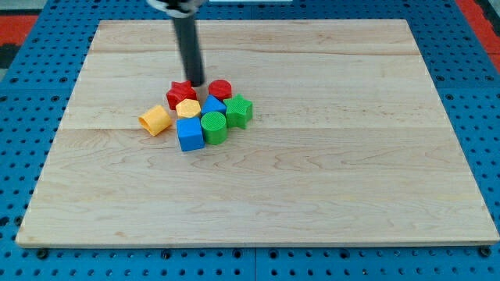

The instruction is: Form a vertical line with the red staryellow heart and the blue cube

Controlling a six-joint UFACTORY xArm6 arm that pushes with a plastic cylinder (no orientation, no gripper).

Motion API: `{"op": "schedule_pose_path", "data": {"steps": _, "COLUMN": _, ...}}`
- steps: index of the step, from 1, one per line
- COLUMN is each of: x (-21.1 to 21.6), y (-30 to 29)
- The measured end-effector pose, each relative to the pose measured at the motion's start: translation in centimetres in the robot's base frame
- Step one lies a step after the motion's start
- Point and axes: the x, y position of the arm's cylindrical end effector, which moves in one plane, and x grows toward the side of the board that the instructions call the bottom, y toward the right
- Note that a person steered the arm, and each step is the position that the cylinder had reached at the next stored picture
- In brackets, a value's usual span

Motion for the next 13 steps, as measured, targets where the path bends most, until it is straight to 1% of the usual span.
{"op": "schedule_pose_path", "data": {"steps": 2, "x": -1.4, "y": 1.1}}
{"op": "schedule_pose_path", "data": {"steps": 5, "x": -1.4, "y": -0.5}}
{"op": "schedule_pose_path", "data": {"steps": 7, "x": 5.9, "y": -5.7}}
{"op": "schedule_pose_path", "data": {"steps": 8, "x": 6.0, "y": -6.4}}
{"op": "schedule_pose_path", "data": {"steps": 9, "x": 6.3, "y": -5.9}}
{"op": "schedule_pose_path", "data": {"steps": 10, "x": 8.9, "y": -5.1}}
{"op": "schedule_pose_path", "data": {"steps": 11, "x": 10.0, "y": -5.5}}
{"op": "schedule_pose_path", "data": {"steps": 12, "x": 13.3, "y": -8.7}}
{"op": "schedule_pose_path", "data": {"steps": 13, "x": 15.9, "y": -6.2}}
